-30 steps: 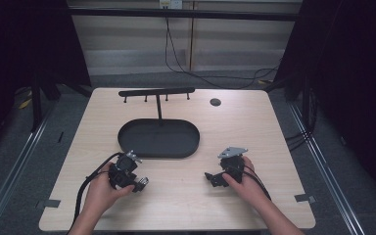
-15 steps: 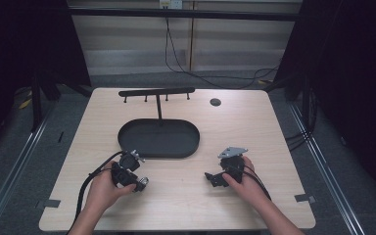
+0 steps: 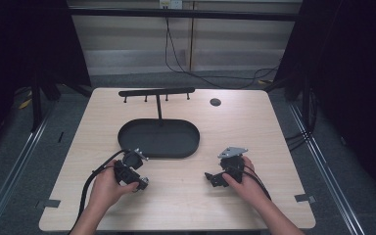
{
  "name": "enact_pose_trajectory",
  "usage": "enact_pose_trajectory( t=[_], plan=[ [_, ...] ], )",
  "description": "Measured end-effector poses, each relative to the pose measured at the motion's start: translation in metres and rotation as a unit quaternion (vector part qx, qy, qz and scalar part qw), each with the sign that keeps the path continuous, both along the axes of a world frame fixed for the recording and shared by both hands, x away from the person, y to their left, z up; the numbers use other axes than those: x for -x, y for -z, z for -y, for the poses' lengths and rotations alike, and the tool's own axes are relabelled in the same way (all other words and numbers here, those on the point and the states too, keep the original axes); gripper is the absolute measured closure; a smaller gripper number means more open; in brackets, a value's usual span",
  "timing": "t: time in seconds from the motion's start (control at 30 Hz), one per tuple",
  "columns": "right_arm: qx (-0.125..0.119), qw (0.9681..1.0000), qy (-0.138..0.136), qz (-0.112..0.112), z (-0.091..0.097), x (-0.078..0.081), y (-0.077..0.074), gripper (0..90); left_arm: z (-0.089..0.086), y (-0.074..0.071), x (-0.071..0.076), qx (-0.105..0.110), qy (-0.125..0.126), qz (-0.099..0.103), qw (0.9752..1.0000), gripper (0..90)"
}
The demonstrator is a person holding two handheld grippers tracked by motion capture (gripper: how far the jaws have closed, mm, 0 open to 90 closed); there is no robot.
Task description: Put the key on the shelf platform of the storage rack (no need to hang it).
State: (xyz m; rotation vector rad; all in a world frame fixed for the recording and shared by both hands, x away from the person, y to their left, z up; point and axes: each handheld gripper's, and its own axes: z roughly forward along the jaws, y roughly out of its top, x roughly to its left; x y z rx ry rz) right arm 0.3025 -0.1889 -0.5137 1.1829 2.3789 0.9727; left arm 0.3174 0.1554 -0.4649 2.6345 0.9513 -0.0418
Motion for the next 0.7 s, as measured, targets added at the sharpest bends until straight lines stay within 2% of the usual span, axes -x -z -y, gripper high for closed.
enact_pose_trajectory(
  t=[0.3, 0.43, 0.7],
  plan=[
    [0.000, 1.0000, 0.000, 0.000, 0.0000, 0.0000, 0.0000, 0.0, 0.0082, 0.0012, 0.0002, -0.008, 0.008, -0.001, 0.9999, 60.3],
    [0.000, 1.0000, 0.000, 0.000, 0.0000, 0.0000, 0.0000, 0.0, 0.0111, 0.0023, 0.0011, -0.017, 0.017, -0.002, 0.9997, 67.5],
    [0.000, 1.0000, 0.000, 0.000, 0.0000, 0.0000, 0.0000, 0.0, 0.0110, 0.0015, 0.0008, -0.020, 0.012, -0.010, 0.9997, 68.1]
  ],
)
